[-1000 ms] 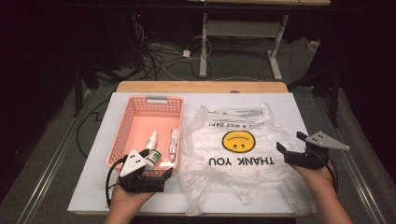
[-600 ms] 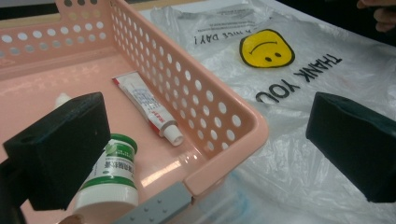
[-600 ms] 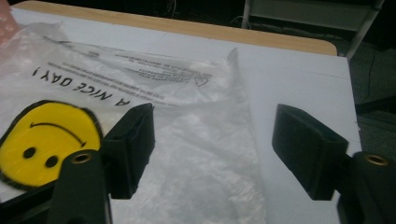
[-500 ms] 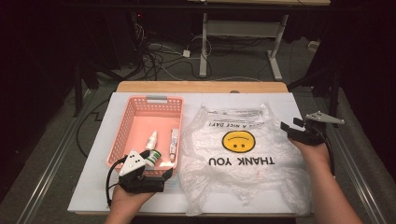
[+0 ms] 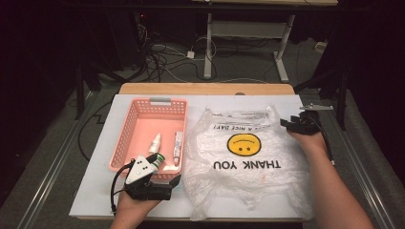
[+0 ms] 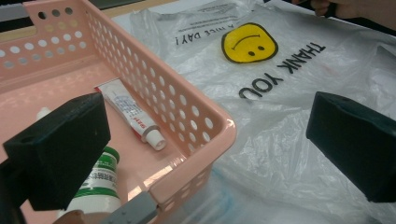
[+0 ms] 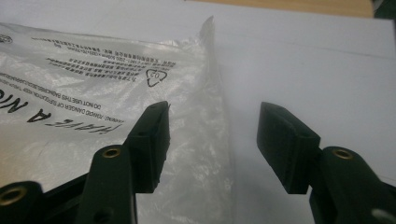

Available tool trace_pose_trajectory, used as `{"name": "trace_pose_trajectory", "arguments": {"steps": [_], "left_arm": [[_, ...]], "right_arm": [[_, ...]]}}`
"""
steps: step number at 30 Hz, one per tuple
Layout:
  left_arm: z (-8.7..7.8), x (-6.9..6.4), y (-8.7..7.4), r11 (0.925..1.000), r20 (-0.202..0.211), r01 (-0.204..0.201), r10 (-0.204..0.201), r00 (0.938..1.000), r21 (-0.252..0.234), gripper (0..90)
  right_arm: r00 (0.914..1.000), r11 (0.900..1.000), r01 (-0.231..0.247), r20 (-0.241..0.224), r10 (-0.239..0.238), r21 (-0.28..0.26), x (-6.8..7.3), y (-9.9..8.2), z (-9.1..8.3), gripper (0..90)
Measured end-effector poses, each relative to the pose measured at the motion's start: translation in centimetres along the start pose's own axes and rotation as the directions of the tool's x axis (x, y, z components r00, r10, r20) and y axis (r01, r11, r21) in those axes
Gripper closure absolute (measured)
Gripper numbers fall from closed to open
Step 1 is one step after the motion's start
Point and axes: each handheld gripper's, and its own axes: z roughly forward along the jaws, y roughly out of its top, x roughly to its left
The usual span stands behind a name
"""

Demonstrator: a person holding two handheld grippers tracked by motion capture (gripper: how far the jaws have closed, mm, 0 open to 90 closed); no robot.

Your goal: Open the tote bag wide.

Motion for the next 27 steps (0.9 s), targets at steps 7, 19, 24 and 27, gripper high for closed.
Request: {"name": "trace_pose_trajectory", "arguments": {"steps": [7, 19, 24, 27], "left_arm": [[0.1, -0.1, 0.0, 1.0, -0.006, -0.008, 0.008, 1.0, -0.002, 0.0], [0.3, -0.1, -0.2, 1.0, -0.003, -0.006, 0.006, 1.0, 0.001, 0.0], [0.4, -0.1, -0.1, 1.0, 0.003, -0.008, 0.008, 1.0, 0.004, 0.0], [0.6, -0.1, -0.1, 0.9999, 0.007, -0.013, 0.013, 0.9999, 0.006, 0.0]], "right_arm": [[0.9986, 0.9967, 0.049, -0.021, -0.048, 0.064, 0.4, -0.3, 2.1, 63.6], [0.9956, 0.9998, -0.016, 0.092, 0.017, -0.015, -2.0, 0.0, 0.2, 90.0], [0.9782, 0.9946, -0.084, 0.185, 0.094, -0.062, -5.2, -0.8, -2.1, 90.0], [0.9653, 0.9915, -0.101, 0.233, 0.118, -0.082, -6.5, -1.7, -3.6, 90.0]]}}
